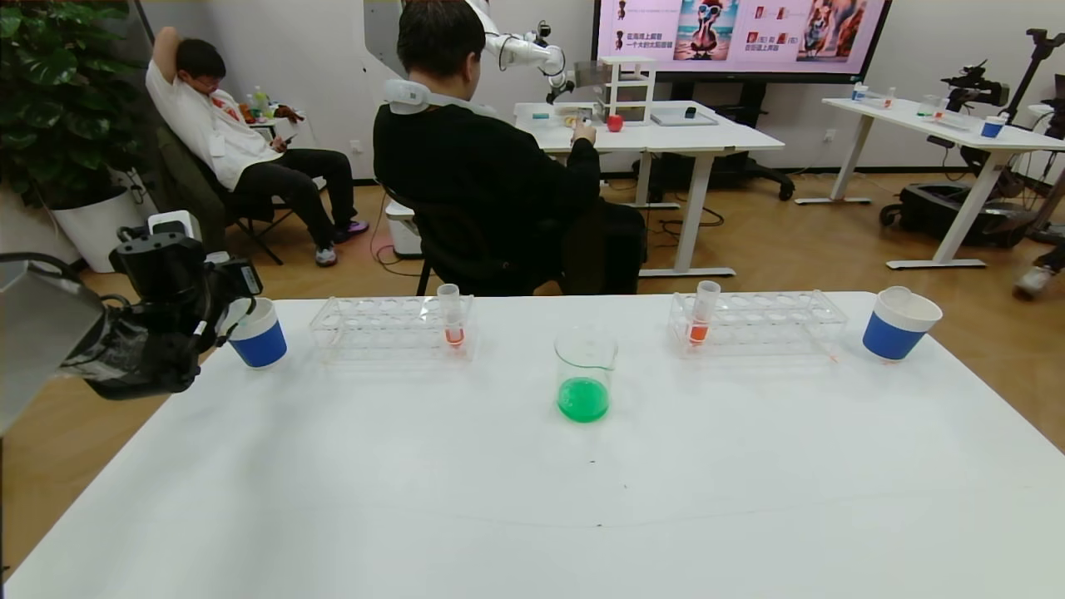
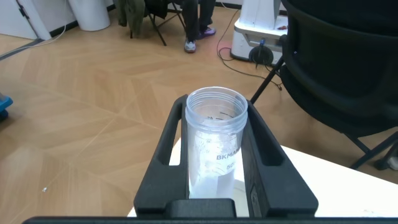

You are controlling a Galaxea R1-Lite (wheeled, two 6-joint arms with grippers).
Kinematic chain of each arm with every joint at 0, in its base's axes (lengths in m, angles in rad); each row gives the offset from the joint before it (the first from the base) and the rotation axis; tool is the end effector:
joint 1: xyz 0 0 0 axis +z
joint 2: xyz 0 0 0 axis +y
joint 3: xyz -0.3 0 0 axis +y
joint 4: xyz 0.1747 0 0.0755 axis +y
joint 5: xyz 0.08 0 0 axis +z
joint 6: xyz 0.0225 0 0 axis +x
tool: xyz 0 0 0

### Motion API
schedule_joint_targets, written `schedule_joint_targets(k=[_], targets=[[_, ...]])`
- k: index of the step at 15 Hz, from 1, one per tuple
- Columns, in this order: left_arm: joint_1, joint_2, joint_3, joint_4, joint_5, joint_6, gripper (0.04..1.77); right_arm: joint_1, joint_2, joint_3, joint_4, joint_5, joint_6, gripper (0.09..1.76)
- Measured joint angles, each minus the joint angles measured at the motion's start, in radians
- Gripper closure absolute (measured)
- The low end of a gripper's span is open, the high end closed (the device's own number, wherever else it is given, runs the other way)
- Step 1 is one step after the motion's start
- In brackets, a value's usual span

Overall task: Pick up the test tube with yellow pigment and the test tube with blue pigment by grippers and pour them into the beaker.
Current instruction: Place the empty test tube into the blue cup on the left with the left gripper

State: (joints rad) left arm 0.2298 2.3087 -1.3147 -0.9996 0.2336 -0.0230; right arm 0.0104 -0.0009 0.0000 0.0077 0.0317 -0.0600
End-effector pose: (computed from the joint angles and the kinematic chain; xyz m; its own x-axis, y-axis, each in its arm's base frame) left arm 0.4489 0.1104 0.1173 0.8945 0.4470 0.0054 -0.4467 0.8943 -0.0243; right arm -0.0229 0.0005 0.0747 0.9991 0.0421 -0.0068 -0.0424 0.9973 -0.0597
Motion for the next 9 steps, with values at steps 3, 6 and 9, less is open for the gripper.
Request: schedule_joint_targets(k=[3, 6, 9], targets=[[-0.016, 0.005, 0.036, -0.002, 0.004, -0.001, 1.31, 0.0, 0.0, 0.0, 0.0, 0.0, 0.0, 0.11], [-0.035, 0.01, 0.061, -0.007, 0.005, -0.001, 1.28, 0.0, 0.0, 0.0, 0.0, 0.0, 0.0, 0.11], [-0.037, 0.011, 0.065, -0.019, 0.004, 0.0, 0.4, 0.0, 0.0, 0.0, 0.0, 0.0, 0.0, 0.11]])
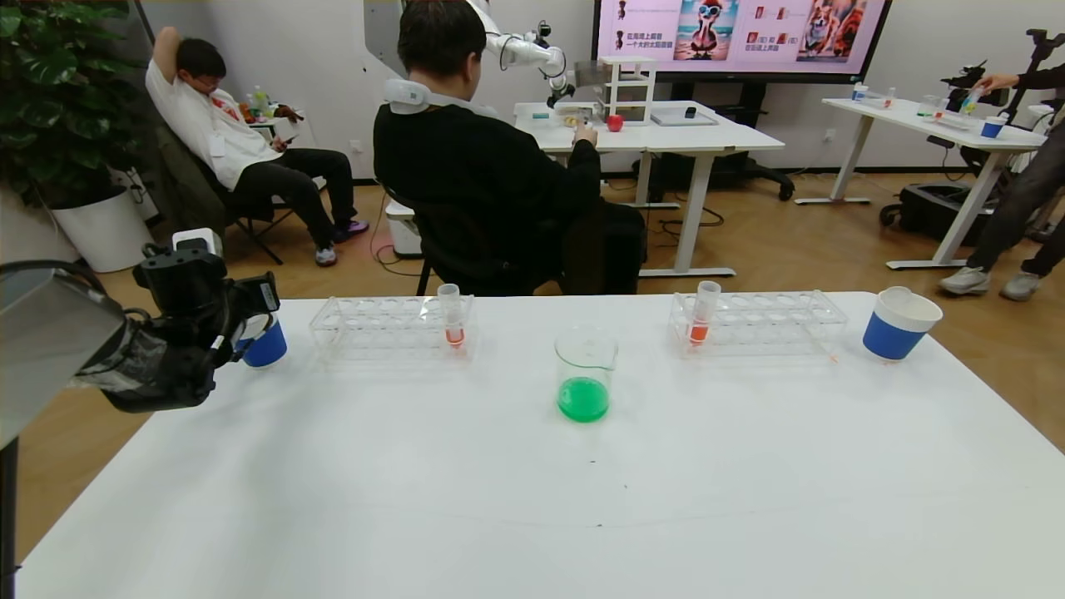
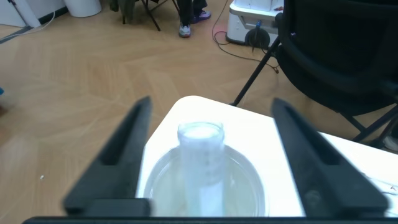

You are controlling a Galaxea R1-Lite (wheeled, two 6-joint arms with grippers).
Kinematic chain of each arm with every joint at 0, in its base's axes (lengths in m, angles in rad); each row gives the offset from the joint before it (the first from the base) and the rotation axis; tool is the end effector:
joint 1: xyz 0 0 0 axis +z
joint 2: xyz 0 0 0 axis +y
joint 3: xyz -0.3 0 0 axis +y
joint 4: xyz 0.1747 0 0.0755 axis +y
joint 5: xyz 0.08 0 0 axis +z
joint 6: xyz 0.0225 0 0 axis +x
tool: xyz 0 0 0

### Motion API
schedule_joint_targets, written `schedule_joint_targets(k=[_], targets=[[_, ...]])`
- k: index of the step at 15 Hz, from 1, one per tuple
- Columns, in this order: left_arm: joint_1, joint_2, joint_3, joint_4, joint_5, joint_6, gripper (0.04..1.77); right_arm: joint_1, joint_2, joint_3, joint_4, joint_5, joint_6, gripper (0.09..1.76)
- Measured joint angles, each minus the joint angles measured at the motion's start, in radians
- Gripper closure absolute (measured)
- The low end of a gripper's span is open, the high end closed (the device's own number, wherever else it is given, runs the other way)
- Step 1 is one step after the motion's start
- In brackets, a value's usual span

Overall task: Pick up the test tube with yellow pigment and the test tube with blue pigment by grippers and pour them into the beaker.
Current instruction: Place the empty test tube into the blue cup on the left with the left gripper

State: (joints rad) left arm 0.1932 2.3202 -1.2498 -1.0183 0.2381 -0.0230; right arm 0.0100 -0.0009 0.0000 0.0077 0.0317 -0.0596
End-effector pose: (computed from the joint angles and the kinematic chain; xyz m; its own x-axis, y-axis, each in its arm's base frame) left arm 0.4466 0.0928 0.0973 0.9071 0.4178 -0.0506 -0.4188 0.9080 -0.0107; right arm -0.0229 0.0005 0.0747 0.9991 0.0417 -0.0068 -0.0420 0.9974 -0.0593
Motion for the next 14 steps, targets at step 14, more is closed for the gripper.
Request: schedule_joint_targets(k=[14], targets=[[-0.281, -0.305, 0.049, 0.034, 0.0, 0.013, 0.06, 0.0, 0.0, 0.0, 0.0, 0.0, 0.0, 0.11]])
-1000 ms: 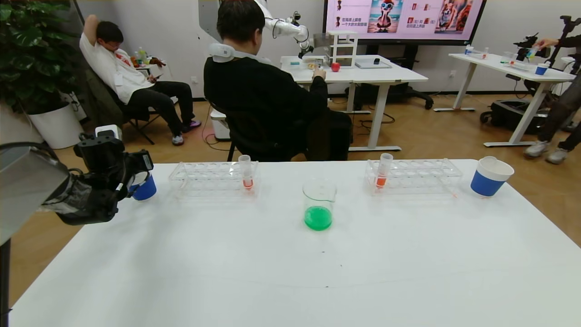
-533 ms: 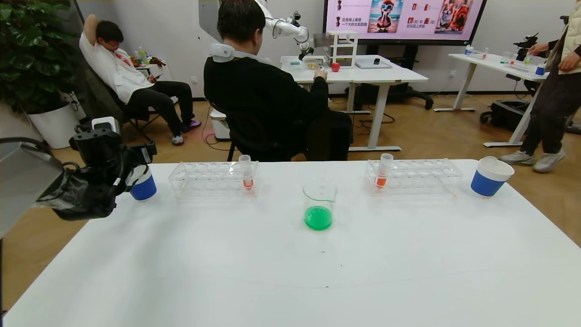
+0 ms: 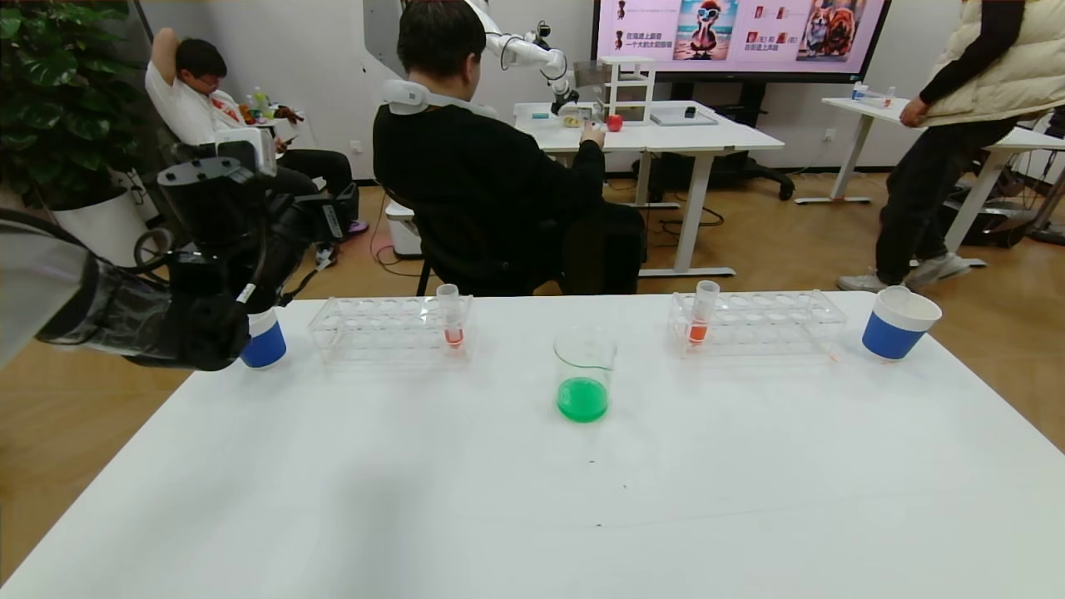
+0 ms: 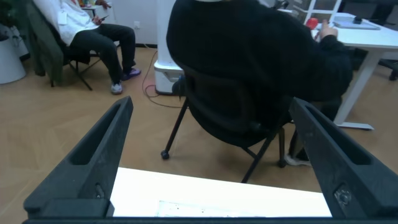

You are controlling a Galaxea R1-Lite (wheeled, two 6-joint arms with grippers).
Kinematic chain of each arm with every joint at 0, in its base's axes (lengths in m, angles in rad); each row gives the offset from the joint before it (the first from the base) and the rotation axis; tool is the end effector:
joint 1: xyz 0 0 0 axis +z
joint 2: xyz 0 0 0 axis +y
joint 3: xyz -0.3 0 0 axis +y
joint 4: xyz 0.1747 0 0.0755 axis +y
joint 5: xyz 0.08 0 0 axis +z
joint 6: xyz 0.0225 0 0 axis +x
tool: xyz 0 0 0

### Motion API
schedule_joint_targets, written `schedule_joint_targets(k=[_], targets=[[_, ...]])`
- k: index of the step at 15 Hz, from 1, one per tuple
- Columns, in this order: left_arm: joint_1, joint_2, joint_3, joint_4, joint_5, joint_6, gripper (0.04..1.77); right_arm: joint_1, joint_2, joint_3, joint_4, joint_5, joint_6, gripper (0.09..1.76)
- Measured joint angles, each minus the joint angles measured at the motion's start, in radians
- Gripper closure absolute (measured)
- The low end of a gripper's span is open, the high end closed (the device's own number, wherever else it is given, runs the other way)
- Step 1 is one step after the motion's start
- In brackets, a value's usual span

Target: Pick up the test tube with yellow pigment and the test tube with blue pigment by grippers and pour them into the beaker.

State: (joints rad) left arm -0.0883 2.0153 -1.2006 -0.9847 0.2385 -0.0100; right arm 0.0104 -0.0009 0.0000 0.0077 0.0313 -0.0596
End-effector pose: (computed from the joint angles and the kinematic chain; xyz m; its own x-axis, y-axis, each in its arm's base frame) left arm 0.4031 -0.0303 0.2128 0.9748 0.1509 0.1644 -0.1446 0.9882 -0.0498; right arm -0.0229 0.0005 0.0747 0.9991 0.0417 -0.0068 -0.0420 0.9974 -0.0594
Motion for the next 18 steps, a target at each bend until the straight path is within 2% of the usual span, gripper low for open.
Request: schedule_joint_targets(k=[3, 5, 9, 12, 15, 18], targets=[[-0.069, -0.171, 0.069, 0.059, -0.002, 0.033, 0.06, 0.0, 0.0, 0.0, 0.0, 0.0, 0.0, 0.11], [-0.097, -0.304, 0.143, 0.076, -0.002, 0.091, 0.06, 0.0, 0.0, 0.0, 0.0, 0.0, 0.0, 0.11], [-0.142, -0.592, 0.352, 0.086, -0.005, 0.207, 0.06, 0.0, 0.0, 0.0, 0.0, 0.0, 0.0, 0.11], [-0.155, -0.813, 0.524, 0.114, -0.004, 0.259, 0.06, 0.0, 0.0, 0.0, 0.0, 0.0, 0.0, 0.11], [-0.157, -1.043, 0.636, 0.25, -0.003, 0.272, 0.06, 0.0, 0.0, 0.0, 0.0, 0.0, 0.0, 0.11], [-0.156, -1.272, 0.679, 0.493, 0.002, 0.269, 0.06, 0.0, 0.0, 0.0, 0.0, 0.0, 0.0, 0.11]])
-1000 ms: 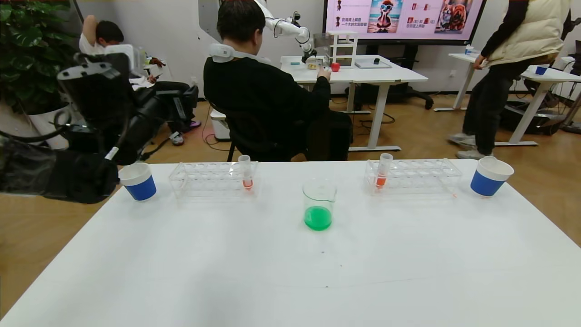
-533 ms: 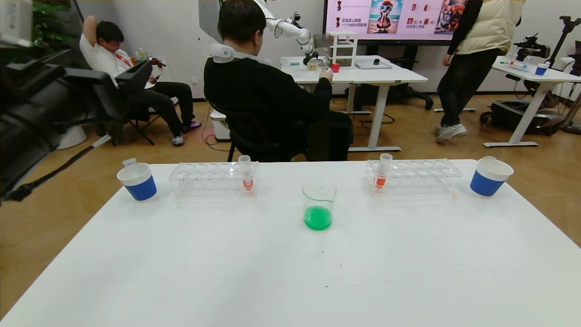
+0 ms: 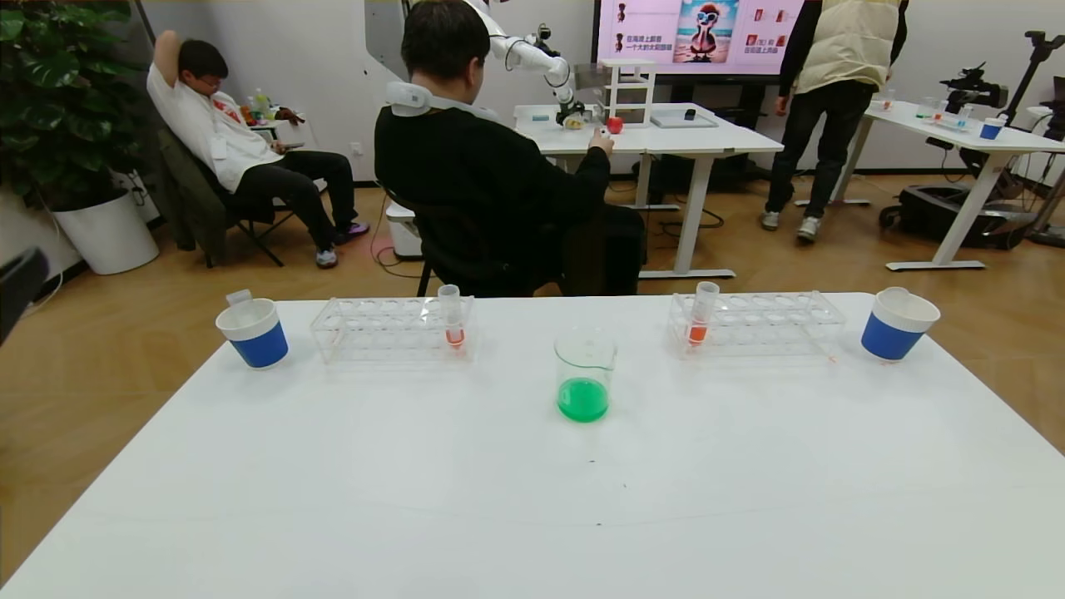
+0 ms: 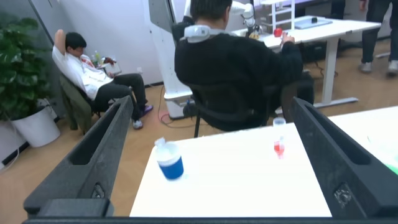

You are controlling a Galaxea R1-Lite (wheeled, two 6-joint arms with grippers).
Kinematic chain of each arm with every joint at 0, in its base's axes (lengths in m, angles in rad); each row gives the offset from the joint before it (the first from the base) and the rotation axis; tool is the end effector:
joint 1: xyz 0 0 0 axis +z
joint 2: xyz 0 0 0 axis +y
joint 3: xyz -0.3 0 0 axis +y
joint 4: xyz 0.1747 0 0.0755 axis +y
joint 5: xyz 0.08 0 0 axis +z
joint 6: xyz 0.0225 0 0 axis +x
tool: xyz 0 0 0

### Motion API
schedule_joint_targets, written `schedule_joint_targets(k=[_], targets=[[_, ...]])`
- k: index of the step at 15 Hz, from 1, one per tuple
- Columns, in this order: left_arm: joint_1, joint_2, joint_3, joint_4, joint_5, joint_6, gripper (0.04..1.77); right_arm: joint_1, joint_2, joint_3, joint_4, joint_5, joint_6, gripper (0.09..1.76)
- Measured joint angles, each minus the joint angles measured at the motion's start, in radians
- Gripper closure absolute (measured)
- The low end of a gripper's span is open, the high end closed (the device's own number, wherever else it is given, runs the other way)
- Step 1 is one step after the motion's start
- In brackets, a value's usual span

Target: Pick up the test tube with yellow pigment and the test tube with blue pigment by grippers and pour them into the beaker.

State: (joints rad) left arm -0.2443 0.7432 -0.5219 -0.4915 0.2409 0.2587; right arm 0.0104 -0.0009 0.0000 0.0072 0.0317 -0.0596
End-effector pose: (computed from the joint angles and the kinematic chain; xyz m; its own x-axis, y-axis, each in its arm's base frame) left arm 0.0637 -0.0103 0.2655 0.9658 0.0051 0.2592 -0.0549 0.9812 0.1850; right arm -0.0229 0.0005 0.0747 0.9991 0.0421 -0.0063 -0.0424 0.9973 -0.0594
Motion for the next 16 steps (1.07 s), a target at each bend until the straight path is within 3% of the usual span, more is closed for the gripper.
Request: schedule_joint_targets(k=[3, 6, 9, 11, 13, 16], targets=[[0.007, -0.202, 0.007, 0.237, 0.016, -0.001, 0.06, 0.0, 0.0, 0.0, 0.0, 0.0, 0.0, 0.11], [0.029, -0.354, 0.032, 0.359, 0.027, -0.006, 0.06, 0.0, 0.0, 0.0, 0.0, 0.0, 0.0, 0.11], [0.058, -0.433, 0.059, 0.38, 0.123, -0.034, 0.06, 0.0, 0.0, 0.0, 0.0, 0.0, 0.0, 0.11], [0.067, -0.451, 0.046, 0.388, 0.134, -0.03, 0.06, 0.0, 0.0, 0.0, 0.0, 0.001, 0.0, 0.11], [0.117, -0.457, 0.021, 0.398, 0.098, -0.024, 0.06, 0.0, 0.0, 0.0, 0.0, 0.001, 0.0, 0.11], [0.193, -0.509, 0.046, 0.402, -0.016, -0.042, 0.06, 0.0, 0.0, 0.0, 0.0, 0.001, 0.0, 0.11]])
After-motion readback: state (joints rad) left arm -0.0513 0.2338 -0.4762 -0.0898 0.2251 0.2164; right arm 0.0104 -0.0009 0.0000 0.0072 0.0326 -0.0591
